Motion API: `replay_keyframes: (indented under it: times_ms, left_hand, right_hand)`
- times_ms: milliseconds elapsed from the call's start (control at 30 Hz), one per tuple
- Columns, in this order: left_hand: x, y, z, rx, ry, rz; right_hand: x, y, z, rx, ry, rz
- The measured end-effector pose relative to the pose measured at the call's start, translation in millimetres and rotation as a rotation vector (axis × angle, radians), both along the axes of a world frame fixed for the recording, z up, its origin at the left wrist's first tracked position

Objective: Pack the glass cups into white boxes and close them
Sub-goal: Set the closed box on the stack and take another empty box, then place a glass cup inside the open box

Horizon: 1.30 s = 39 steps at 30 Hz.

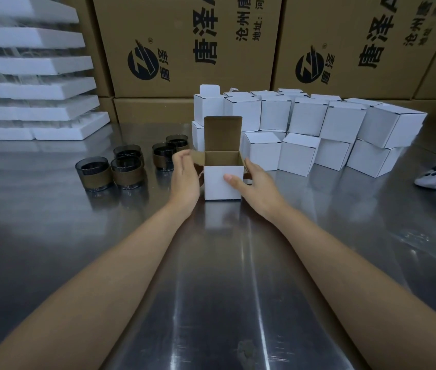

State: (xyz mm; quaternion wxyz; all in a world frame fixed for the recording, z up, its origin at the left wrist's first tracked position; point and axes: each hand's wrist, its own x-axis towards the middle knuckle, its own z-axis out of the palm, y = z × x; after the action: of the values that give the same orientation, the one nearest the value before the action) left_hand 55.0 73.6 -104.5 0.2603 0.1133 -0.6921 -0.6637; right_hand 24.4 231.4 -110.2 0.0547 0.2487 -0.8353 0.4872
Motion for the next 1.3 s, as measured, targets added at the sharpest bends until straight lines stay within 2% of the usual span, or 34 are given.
replay_keyframes:
  times_ms: [100,267,367,467,567,833,967,1300]
  left_hand:
    - [0,1,0,0.03,-0.018,-0.011]
    - [1,5,-1,-0.17,-0.094,-0.061]
    - [4,7,-2,-0.301,-0.168,-0.092]
    - [7,6,-4,-0.391,-0.158,-0.125]
    - [4,5,-3,-0.364,-0.142,-0.118]
    - [2,7,-1,-0.32,-0.149,-0.112]
    - [3,8,0,-0.313,-0.137,-0.113]
    - [3,5,0,-0.243,-0.134,-0.222]
  right_hand:
    - [0,0,1,-0.006,-0.031,0.011]
    - [3,1,2,0.069,0.022,0.01]
    - [5,1,2,0.147,-0.008,0.021]
    - [4,2,-1,0.073,-0.061,0.015]
    - [2,3,-1,0.014,-0.045,-0.028]
    - [5,0,5,0.047,0.253,-0.07]
    - [0,9,10,-0.025,0.228,-0.07]
    - [-9,20,11,0.04,0.068,0.008]
